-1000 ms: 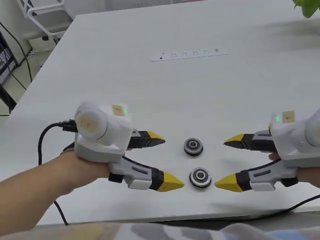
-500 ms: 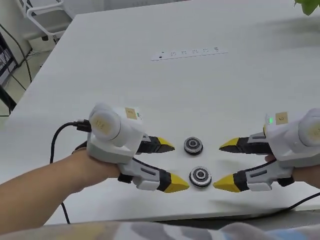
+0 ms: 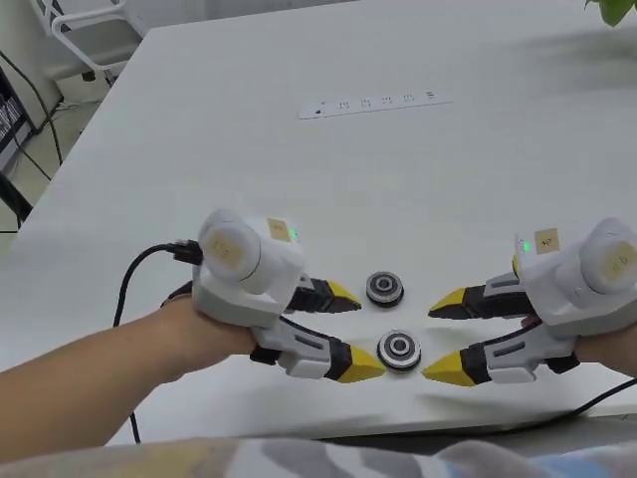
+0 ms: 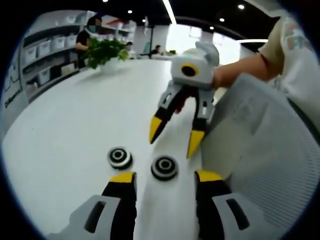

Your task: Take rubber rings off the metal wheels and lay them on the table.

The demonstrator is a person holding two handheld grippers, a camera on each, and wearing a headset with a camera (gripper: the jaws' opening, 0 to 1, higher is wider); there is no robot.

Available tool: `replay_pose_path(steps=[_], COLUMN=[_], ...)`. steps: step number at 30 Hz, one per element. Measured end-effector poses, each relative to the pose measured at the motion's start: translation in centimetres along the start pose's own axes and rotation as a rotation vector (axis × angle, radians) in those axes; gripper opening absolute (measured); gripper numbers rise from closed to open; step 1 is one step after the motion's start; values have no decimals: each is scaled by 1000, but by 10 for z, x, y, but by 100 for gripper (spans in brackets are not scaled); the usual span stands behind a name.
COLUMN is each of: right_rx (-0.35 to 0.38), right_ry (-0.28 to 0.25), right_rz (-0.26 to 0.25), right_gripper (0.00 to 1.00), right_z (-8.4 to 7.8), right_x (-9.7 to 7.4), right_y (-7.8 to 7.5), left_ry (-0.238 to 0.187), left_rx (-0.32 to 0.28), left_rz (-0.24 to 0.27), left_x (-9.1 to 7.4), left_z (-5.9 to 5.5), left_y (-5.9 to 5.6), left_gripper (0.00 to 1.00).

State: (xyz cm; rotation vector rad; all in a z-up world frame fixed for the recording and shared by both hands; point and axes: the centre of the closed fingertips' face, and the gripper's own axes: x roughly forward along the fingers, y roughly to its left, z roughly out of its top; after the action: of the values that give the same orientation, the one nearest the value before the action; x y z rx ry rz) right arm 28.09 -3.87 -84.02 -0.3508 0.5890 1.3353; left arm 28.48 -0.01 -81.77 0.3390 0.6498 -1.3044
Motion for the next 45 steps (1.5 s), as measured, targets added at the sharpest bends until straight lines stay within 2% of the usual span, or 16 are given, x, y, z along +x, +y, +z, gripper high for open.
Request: replay_pose_path(steps=[10, 22, 35, 45], right_rx=[13, 16, 26, 29], right_ry=[-5, -7, -7, -4], right_rz=[22, 35, 35, 39], right_gripper=[33, 28, 28, 28], right_z=[-1, 0, -4, -5], right_x=[3, 3, 3, 4], right_y=[2, 4, 0, 0], left_ry=[9, 16, 37, 39], left_rx=[-12, -13, -14, 18], left_rz=[0, -14, -23, 1], left_x=[8, 21, 33, 36], left_z=[-1, 3, 0, 0], left_y=[1, -3, -7, -5], left_gripper=[42, 36, 28, 19])
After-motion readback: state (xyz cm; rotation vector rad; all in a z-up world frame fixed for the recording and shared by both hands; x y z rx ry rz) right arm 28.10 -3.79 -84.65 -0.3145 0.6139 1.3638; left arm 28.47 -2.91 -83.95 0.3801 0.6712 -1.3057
